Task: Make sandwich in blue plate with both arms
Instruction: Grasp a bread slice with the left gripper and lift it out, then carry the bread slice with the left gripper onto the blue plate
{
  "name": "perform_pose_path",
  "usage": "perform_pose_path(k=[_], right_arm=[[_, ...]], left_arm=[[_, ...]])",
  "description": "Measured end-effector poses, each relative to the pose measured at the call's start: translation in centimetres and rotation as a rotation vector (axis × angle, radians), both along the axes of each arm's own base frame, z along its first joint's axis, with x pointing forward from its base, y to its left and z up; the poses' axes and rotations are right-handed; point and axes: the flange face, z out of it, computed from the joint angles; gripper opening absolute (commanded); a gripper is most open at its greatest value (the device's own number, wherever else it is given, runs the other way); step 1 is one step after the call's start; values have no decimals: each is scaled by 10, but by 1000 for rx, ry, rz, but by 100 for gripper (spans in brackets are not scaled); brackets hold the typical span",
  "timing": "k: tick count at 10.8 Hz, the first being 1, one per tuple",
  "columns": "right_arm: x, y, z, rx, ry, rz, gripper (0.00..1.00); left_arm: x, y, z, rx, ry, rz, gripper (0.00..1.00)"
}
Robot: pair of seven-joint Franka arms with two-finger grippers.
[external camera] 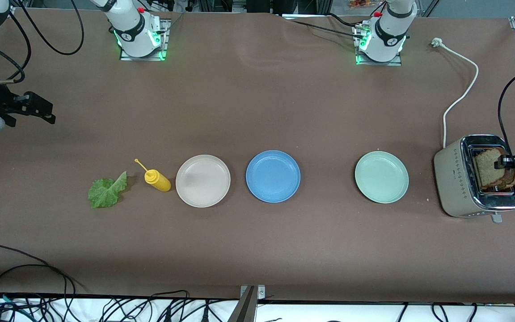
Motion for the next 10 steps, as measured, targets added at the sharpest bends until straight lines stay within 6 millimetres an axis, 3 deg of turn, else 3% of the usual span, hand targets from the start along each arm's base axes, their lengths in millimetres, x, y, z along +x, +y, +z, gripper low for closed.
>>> perform_pose_path(k=[2, 5, 8, 10], right_arm=[[0, 0, 0, 0, 0, 0, 100], [0, 0, 0, 0, 0, 0, 100], [0, 0, 0, 0, 0, 0, 100], [0, -1, 0, 0, 0, -2, 100]], left_arm=[[3, -31, 39, 59, -13, -76, 0], [3, -118, 81, 129, -7, -222, 0], [-5, -197, 99, 134, 12, -337, 1], [-11, -261, 99, 127, 22, -438, 2]])
